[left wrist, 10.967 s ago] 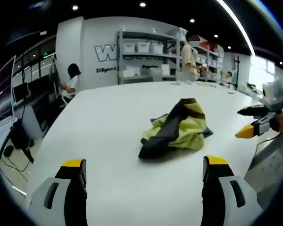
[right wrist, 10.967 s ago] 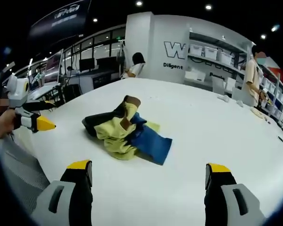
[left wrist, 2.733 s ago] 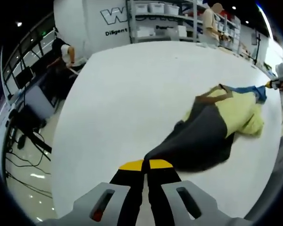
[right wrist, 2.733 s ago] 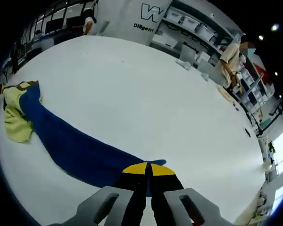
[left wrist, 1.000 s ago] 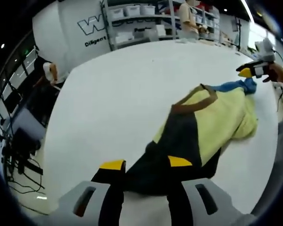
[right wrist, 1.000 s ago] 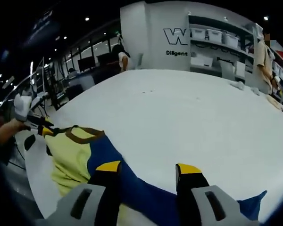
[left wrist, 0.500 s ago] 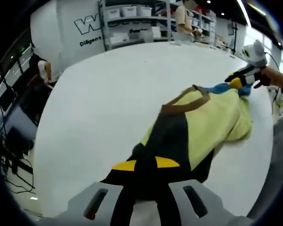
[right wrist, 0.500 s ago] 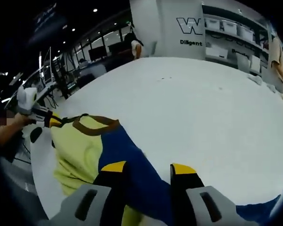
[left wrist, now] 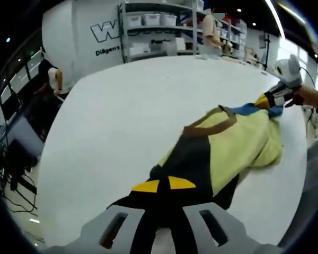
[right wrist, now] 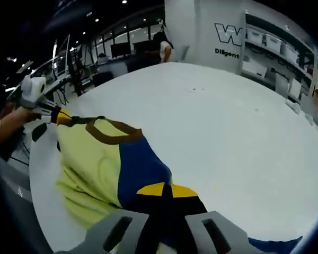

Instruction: Fold the garment on the visible template until the final outline fits inside the template.

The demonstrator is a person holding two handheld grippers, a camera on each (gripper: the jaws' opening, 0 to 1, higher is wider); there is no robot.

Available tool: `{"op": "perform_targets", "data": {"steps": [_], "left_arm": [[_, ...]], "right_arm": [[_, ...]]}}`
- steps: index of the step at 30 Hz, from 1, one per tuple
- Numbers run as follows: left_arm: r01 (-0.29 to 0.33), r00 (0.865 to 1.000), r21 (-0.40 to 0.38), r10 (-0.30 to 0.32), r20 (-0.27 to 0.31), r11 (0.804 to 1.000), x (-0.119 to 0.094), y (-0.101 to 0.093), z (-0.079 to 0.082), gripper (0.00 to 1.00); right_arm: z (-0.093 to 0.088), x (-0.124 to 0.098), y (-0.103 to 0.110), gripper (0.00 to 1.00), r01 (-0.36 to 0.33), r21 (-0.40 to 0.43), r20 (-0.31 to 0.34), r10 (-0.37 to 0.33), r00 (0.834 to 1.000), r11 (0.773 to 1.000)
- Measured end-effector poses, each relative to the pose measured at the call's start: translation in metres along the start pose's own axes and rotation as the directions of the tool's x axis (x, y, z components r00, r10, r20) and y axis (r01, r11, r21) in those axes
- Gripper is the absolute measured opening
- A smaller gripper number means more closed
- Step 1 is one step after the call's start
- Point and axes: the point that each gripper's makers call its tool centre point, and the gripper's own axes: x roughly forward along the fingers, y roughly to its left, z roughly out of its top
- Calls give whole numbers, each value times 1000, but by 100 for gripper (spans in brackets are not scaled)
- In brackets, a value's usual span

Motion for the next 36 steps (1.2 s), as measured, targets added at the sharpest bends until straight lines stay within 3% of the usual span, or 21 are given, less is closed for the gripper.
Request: {"op": "perform_targets", "data": {"steps": [15,23,27,36], "left_arm": [[1,991,21,-4,131,1000,-25,-3,27,3],[-8,982,55,-2,189,998,-38,-8,41,3],[-1,970,30,-6,244,1000,-49,-8,53,2],[8,973,71,-24,231,997,-55,-17,47,2]], "right_arm": [[24,-37,2,0,31,-75,87,-25,996,997],[34,-55,-2,0,61,-68,131,-51,990,996],[42,-67,-3,0,76,-63,175,-64,983,995],[25,-84,6,0,59,-46,177,-50,983,997]]}}
